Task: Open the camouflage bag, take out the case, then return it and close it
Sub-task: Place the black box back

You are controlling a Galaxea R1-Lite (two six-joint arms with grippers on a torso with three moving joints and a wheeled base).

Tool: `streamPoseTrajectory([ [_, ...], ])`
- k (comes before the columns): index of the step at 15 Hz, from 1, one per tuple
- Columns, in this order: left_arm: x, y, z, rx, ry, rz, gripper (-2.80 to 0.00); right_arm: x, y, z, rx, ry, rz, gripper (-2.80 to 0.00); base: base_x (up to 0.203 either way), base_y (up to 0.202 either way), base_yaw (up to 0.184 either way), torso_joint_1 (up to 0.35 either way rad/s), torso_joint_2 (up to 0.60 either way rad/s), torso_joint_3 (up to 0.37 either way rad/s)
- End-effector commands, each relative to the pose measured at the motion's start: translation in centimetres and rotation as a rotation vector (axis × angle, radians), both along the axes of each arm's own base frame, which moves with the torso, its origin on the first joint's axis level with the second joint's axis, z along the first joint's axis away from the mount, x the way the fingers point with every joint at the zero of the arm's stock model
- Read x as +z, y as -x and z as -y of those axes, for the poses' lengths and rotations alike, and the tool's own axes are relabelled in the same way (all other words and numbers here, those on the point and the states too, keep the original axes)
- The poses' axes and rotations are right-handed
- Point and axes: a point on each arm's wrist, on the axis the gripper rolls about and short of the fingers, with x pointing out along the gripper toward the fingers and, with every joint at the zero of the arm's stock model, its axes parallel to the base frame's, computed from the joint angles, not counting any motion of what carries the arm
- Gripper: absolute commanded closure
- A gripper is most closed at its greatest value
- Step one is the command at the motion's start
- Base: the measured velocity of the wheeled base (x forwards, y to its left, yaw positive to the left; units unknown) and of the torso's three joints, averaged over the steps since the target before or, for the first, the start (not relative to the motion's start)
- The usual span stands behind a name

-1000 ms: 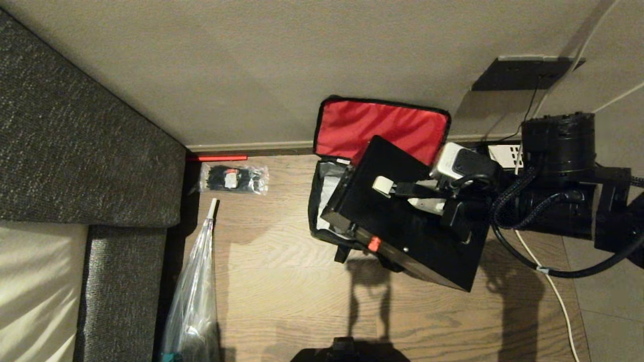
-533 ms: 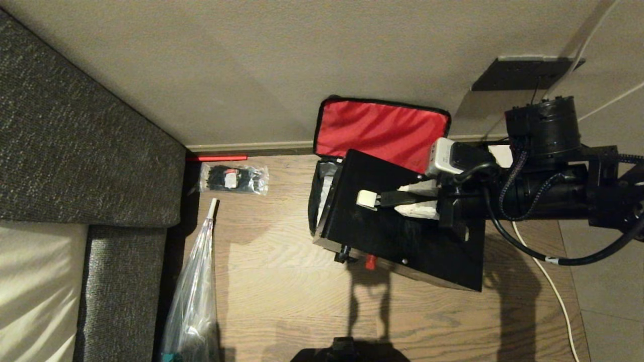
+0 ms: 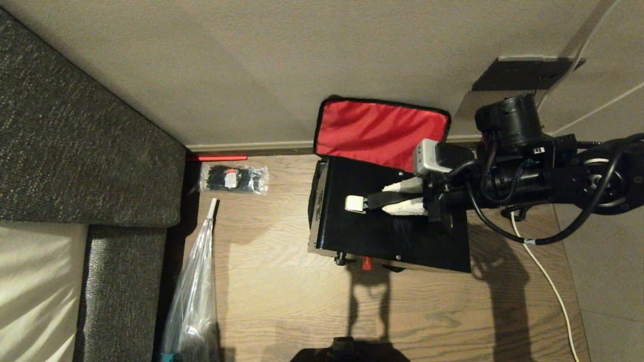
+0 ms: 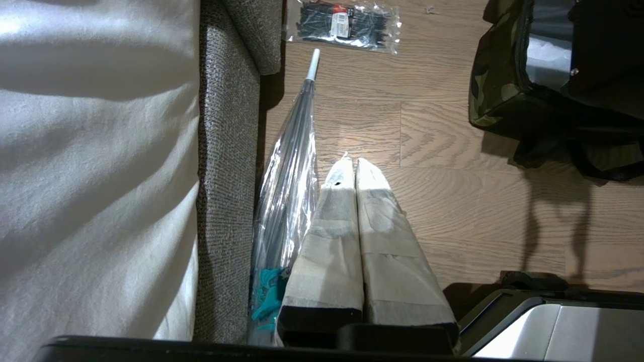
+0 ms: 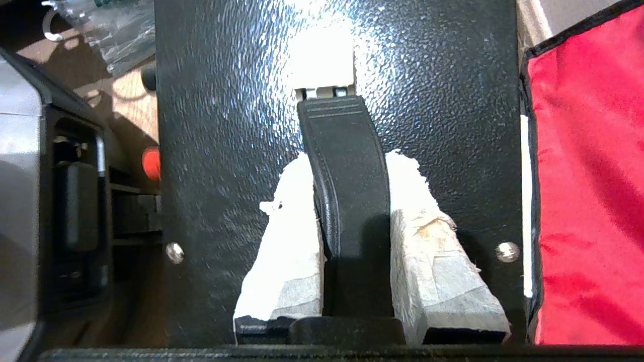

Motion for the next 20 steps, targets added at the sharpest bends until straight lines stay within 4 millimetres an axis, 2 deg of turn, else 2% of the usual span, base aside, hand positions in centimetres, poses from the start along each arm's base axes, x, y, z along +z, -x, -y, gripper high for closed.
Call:
streamPoseTrajectory([
  [1,-0.1,0.0,0.0,0.000,0.001,-0.001,0.00,-0.4,-1.5,-0.1,0.018,0.003,-0.020,0.00,0.000,0.000,0.000,0.000,0.00,0.000],
  [5,-0.1,0.0,0.0,0.000,0.001,-0.001,0.00,-0.6,-2.6,0.0,0.027,0.009,-0.040,0.00,0.000,0.000,0.000,0.000,0.00,0.000],
  [13,-0.1,0.0,0.0,0.000,0.001,-0.001,0.00,1.5,-2.2,0.6,0.021,0.014,-0.063,0.00,0.000,0.000,0.000,0.000,0.00,0.000],
  [20,-0.1,0.0,0.0,0.000,0.001,-0.001,0.00,2.7,-3.4,0.0,0.024,0.003,-0.045,0.00,0.000,0.000,0.000,0.000,0.00,0.000],
])
